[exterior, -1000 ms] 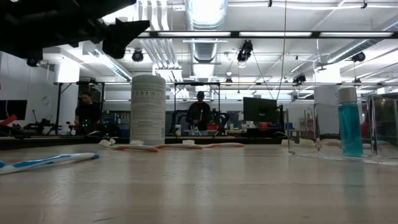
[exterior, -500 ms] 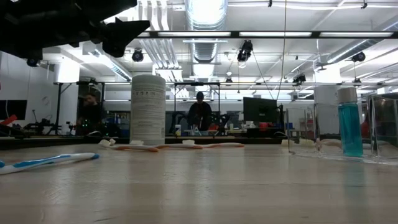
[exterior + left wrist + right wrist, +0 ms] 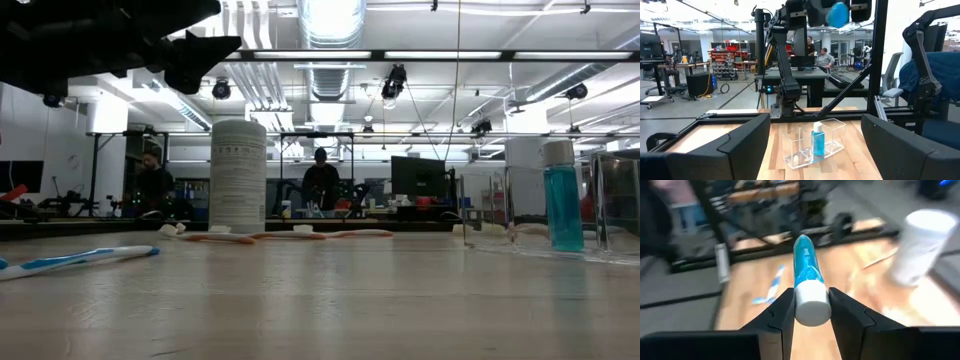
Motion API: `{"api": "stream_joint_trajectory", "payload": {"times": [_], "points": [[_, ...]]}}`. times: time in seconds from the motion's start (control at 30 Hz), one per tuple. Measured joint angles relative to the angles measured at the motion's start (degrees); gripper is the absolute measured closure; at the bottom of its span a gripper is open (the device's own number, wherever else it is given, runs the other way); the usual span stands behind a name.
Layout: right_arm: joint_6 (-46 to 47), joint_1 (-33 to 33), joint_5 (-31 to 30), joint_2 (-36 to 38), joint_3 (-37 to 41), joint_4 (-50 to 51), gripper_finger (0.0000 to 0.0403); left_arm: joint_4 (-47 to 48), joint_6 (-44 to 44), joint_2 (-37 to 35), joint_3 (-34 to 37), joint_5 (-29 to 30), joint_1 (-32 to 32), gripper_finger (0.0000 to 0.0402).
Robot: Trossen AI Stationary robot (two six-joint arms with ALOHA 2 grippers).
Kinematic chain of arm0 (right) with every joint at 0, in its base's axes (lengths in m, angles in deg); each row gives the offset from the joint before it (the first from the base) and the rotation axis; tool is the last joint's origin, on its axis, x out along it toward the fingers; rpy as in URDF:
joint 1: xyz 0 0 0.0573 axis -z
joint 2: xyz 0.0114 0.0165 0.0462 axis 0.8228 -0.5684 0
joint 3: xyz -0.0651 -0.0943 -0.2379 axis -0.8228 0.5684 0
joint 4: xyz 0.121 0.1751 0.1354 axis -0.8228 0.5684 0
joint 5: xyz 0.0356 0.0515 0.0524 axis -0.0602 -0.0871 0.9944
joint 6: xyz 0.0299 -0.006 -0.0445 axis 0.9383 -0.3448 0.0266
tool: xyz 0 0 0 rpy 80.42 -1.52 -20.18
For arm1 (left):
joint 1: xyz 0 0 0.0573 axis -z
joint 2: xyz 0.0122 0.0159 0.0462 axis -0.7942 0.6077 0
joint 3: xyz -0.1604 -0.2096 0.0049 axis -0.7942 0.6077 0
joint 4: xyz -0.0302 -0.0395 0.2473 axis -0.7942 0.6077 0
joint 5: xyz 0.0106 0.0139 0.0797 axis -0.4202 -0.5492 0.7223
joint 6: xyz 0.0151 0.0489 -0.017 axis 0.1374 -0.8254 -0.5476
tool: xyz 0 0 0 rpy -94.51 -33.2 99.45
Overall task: Pick & Place toothbrushing station
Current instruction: Put the mouthwash into the middle section of the transparent organizer
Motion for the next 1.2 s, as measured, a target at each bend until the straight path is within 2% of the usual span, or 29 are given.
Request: {"api": "stream_joint_trajectory", "payload": {"times": [0.37, 0.5, 0.7, 1.2], "points": [[15.7, 0.0, 4.4, 0.0, -11.2, 20.7, 0.0303, 0.1, 0.0, 0.0, 0.0, 0.0, 0.0, 0.0083], [26.8, 0.0, 5.7, 0.0, -14.0, 28.8, 0.0303, 0.5, 0.0, 0.0, 0.0, 0.0, 0.0, 0.0083], [40.6, 0.0, 8.5, -0.2, -14.7, 36.7, 0.0303, 1.2, 0.0, 0.0, 0.0, 0.0, 0.0, 0.0083], [69.6, 0.3, 21.7, -0.8, -14.6, 47.7, 0.0303, 2.0, 0.0, 0.0, 0.0, 0.0, 0.0, 0.0083]]}}
